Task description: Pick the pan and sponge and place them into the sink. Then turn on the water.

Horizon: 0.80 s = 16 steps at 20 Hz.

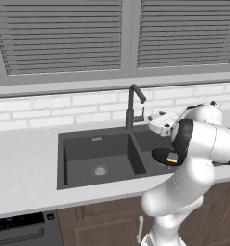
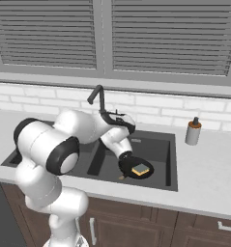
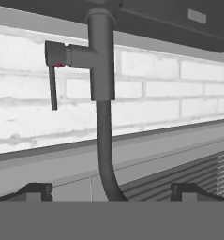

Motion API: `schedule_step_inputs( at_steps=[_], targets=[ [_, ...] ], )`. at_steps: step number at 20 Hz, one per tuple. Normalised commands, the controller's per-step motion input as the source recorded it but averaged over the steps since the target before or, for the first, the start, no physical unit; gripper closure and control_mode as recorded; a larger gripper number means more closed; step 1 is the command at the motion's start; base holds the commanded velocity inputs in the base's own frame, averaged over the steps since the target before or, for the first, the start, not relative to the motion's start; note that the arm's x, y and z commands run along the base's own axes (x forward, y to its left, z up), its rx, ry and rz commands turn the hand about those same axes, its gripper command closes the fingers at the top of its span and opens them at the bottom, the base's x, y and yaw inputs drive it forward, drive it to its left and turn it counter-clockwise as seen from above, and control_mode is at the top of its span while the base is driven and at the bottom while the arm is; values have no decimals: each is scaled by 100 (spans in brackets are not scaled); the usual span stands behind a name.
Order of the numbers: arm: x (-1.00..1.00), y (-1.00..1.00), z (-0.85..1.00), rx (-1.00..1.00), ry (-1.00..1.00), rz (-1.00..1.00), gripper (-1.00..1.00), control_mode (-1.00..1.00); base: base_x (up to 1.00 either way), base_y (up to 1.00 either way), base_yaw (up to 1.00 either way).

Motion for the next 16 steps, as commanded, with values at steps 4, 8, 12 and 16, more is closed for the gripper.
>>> schedule_step_inputs(
  at_steps=[4,8,12,16],
  targets=[
    [34,0,-1,0,0,0,-100,-100,0,0,0],
    [37,0,-21,0,0,0,-100,-100,0,0,0],
    [40,0,-28,0,0,0,-100,-100,0,0,0],
    [41,0,-35,0,0,0,-100,-100,0,0,0]
  ],
)
